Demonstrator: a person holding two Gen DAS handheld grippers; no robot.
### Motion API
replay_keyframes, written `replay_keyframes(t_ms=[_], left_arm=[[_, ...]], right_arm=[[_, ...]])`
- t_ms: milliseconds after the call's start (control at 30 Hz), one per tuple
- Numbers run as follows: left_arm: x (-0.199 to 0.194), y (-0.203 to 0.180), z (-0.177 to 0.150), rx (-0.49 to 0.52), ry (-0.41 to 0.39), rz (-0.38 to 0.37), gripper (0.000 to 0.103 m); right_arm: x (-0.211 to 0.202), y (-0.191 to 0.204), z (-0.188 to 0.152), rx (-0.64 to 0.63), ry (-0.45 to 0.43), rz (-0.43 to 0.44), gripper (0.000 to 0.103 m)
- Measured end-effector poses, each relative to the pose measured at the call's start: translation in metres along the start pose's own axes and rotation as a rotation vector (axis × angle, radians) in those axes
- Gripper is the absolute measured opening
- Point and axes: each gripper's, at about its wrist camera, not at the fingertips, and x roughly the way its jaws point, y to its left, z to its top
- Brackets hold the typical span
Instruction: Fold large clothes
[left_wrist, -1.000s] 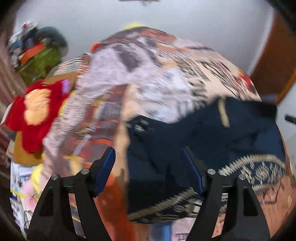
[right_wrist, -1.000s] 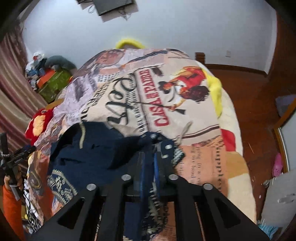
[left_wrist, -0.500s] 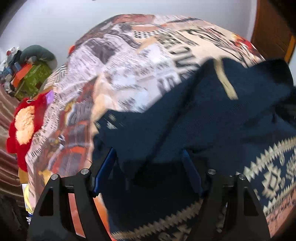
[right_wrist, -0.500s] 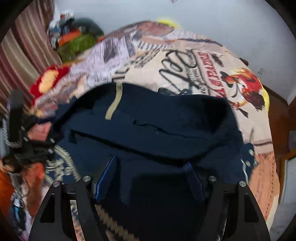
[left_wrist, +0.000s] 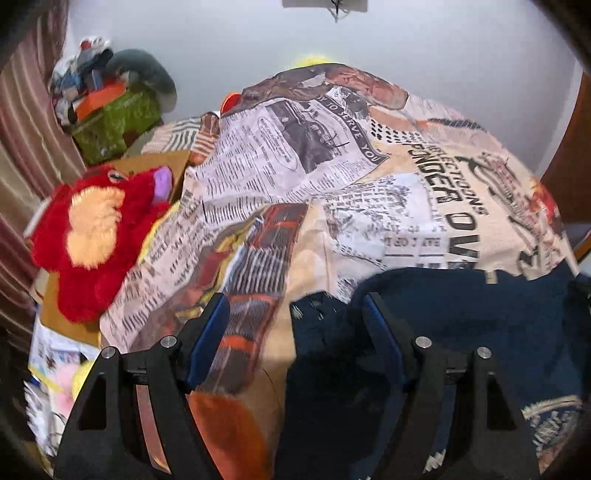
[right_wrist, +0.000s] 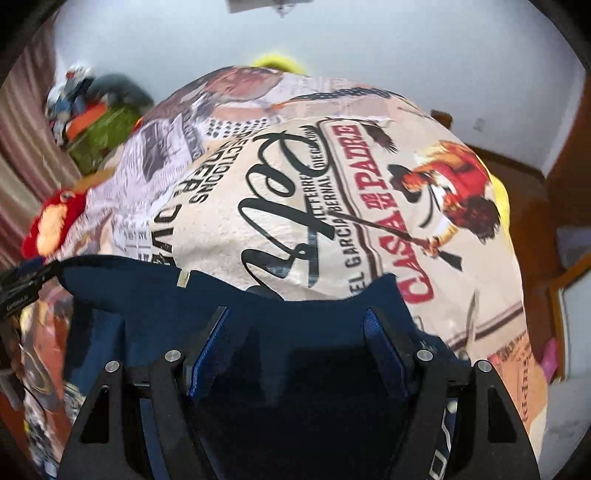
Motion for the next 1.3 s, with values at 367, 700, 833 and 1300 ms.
replay_keyframes(t_ms=[367, 700, 833, 1300], left_arm=[[-0.036, -0.074, -0.052, 0.103, 0.073, -0.257, 0.074], [-0.012, -0.116, -0.105, 0.212, 0.097, -0.201, 0.089], [-0.018, -0.105, -0.111, 0.204, 0.102, -0.217, 0.089], [-0.058, -0.068, -0.143, 0.139, 0.079, -0.198, 0.089]], right_arm=[[-0.037, 0.07, -0.054, -0.188, -0.003, 0.123, 0.072], [-0.006, 0.087, -0.107, -0.364, 0.08, 0.078, 0.089], [-0.015, 0.079, -0.114, -0.381, 0.089, 0.074, 0.091], [-0.039, 0.06, -0.137, -0.404, 0.134, -0.017, 0.099]])
